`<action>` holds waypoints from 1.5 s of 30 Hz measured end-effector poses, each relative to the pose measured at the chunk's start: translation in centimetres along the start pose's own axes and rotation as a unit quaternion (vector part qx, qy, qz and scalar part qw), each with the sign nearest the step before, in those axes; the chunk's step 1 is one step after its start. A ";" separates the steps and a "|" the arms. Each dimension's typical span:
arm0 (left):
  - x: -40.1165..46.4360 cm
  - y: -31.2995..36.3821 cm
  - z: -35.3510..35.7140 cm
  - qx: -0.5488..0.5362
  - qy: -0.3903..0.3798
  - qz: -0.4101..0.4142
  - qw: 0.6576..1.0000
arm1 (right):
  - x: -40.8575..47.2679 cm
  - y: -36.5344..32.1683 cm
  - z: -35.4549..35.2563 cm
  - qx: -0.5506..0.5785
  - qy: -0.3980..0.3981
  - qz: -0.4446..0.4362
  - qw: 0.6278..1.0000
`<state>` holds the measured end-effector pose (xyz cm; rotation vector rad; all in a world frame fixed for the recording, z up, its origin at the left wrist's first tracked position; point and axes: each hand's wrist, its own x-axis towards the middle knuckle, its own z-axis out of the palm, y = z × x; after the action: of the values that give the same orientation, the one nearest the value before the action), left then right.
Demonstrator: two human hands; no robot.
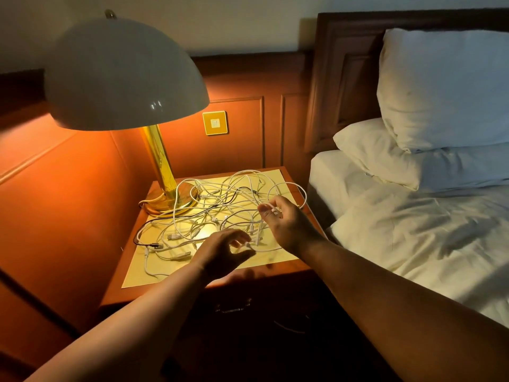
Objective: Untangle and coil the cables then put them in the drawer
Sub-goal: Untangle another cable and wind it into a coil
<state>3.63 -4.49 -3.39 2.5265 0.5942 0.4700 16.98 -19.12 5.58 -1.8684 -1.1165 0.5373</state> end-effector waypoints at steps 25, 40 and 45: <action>4.1 2.0 2.2 0.033 0.043 -0.166 0.985 | -1.2 -2.2 -1.4 0.359 0.033 0.167 0.918; 3.4 1.1 2.2 0.086 0.001 -0.192 0.978 | -1.5 -1.1 -0.2 -0.099 -0.064 0.105 0.987; 3.4 0.2 2.5 0.068 0.014 -0.204 0.977 | -2.3 -0.6 -0.3 -0.141 0.022 -0.067 0.988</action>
<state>7.65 -3.96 -4.54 2.4317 1.1580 0.3214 15.74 -21.14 6.16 -2.0140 -1.3338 0.2708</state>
